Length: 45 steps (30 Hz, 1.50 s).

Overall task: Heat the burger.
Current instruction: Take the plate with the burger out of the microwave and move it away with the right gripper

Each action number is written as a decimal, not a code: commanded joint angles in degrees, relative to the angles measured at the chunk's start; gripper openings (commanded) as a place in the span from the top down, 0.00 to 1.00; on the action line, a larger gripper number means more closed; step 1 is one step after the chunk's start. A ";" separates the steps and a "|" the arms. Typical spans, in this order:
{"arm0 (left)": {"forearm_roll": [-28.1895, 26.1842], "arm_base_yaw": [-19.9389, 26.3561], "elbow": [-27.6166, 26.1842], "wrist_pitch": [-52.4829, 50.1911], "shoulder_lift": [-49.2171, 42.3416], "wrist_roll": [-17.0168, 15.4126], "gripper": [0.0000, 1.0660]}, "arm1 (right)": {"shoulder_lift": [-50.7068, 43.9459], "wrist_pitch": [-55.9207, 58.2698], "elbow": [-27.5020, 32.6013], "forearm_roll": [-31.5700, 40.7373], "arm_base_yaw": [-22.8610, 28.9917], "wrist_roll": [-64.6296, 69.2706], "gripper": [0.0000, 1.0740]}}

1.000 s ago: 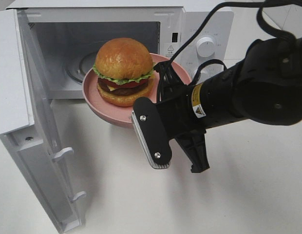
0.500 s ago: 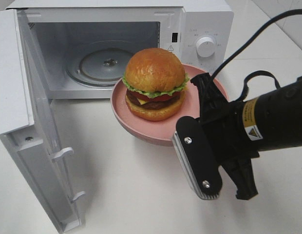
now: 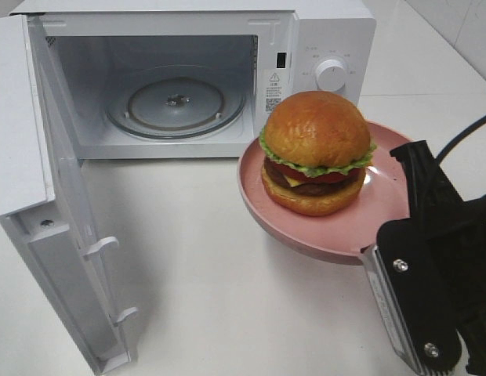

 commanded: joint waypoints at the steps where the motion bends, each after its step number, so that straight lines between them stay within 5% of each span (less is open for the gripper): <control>1: -0.46 0.23 -0.06 -0.23 -1.03 0.23 0.06 | -4.70 0.74 1.32 -2.29 0.11 4.07 1.00; 32: -0.46 0.23 -0.06 -0.23 -1.03 0.23 0.06 | -12.43 29.85 1.78 -23.95 0.11 52.48 1.00; 45: -0.46 0.23 -0.06 -0.23 -1.03 0.23 0.06 | 2.29 32.09 0.11 -27.10 0.11 74.03 1.00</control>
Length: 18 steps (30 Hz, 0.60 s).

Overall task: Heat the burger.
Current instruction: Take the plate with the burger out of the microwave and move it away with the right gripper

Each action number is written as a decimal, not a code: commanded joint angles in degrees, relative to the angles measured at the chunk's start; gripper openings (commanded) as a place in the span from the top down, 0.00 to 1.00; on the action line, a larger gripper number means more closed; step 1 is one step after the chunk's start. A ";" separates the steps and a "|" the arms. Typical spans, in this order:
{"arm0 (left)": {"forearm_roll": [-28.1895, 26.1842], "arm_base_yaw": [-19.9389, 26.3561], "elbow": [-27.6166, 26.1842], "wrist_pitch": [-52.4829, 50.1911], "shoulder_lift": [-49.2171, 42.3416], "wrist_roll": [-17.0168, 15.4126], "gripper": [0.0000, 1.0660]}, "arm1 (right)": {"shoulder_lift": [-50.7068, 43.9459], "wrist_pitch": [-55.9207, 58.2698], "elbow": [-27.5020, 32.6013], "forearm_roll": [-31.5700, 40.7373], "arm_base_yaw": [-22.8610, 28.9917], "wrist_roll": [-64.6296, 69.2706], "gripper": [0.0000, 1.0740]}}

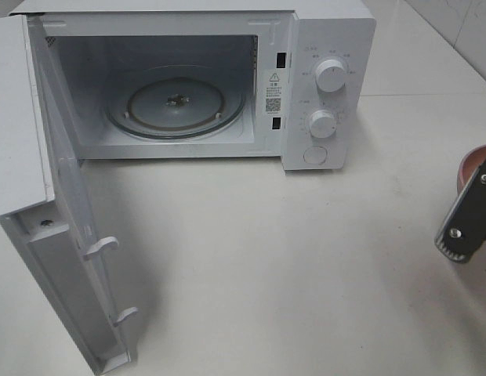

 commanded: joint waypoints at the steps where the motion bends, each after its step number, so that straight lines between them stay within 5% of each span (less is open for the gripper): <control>1: -0.46 0.23 -0.06 -0.23 -1.03 0.23 0.06 | 3.50 0.57 -2.01 -4.87 0.11 6.25 1.00; 6: -0.46 0.23 -0.06 -0.23 -1.03 0.23 0.06 | 13.18 2.52 -6.02 -6.13 0.11 23.49 1.00; 18: -0.46 0.23 -0.06 -0.23 -1.03 0.23 0.06 | 23.15 7.05 -9.63 -6.07 -0.06 34.89 1.00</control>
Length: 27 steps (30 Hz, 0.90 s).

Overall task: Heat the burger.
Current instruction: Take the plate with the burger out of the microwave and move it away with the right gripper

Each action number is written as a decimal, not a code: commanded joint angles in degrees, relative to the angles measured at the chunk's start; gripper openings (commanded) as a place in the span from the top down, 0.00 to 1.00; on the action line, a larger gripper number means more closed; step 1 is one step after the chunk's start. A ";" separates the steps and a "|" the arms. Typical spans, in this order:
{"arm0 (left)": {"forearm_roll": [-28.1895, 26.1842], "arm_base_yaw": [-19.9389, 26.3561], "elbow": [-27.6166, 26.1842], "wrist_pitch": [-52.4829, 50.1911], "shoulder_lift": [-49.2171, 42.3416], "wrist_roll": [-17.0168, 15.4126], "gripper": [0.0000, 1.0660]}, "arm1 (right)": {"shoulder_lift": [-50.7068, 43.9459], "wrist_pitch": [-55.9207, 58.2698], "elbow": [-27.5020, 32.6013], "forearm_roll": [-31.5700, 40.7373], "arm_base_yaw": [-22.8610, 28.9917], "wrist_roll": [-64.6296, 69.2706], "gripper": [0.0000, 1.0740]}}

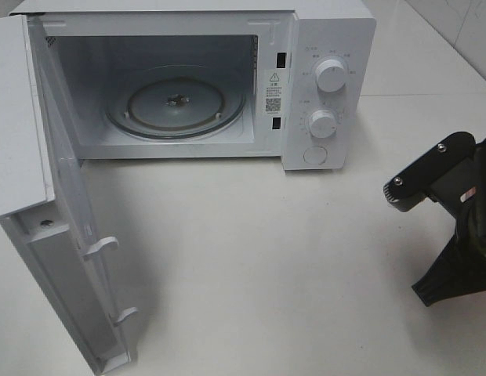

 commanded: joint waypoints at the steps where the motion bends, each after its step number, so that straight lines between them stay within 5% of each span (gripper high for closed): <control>1: -0.46 0.23 -0.06 -0.23 -1.03 0.23 0.06 | 1.66 3.61 -1.03 -3.32 -0.06 3.84 1.00; 27: -0.46 0.23 -0.06 -0.23 -1.03 0.23 0.06 | 13.06 -5.96 -1.03 -8.54 -8.08 11.92 0.99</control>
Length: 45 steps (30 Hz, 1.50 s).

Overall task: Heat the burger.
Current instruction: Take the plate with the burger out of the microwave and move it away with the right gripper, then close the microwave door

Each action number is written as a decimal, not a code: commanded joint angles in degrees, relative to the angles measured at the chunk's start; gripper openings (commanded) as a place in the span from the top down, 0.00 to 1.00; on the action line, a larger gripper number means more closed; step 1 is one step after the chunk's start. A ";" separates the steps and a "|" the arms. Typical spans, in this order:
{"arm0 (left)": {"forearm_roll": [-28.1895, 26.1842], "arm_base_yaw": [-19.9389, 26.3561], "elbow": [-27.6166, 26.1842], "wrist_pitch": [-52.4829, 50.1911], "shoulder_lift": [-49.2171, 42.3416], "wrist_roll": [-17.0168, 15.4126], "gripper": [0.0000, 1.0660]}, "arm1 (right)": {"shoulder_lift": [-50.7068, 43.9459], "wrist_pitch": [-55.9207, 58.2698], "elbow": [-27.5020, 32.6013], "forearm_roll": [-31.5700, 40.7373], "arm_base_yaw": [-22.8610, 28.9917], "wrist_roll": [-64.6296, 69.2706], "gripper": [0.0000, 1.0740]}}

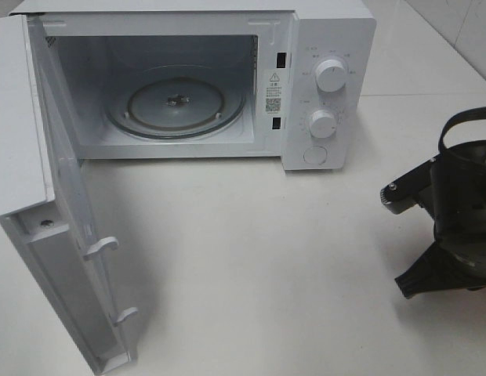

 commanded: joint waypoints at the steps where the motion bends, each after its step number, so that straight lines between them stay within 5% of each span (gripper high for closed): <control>1: -0.46 0.23 -0.06 -0.23 -1.03 0.23 0.06 | 1.26 1.95 -0.29 -4.01 -0.29 2.46 0.99; 28: -0.46 0.23 -0.06 -0.23 -1.03 0.23 0.06 | 12.95 -3.09 -0.17 -10.31 -4.98 12.09 0.89; 33: -0.46 0.23 -0.06 -0.23 -1.03 0.23 0.06 | 12.55 -2.98 -0.17 -8.82 -4.98 11.40 0.76; 35: -0.46 0.23 -0.06 -0.23 -1.03 0.23 0.06 | 9.97 -2.86 -0.17 -6.82 -4.87 10.03 0.60; 38: -0.46 0.23 -0.06 -0.23 -1.03 0.23 0.06 | 6.36 -3.32 -0.17 -4.13 -4.87 6.42 0.50; 45: -0.46 0.23 -0.06 -0.23 -1.03 0.23 0.06 | -2.86 -4.01 -0.29 4.13 -4.81 -4.64 0.40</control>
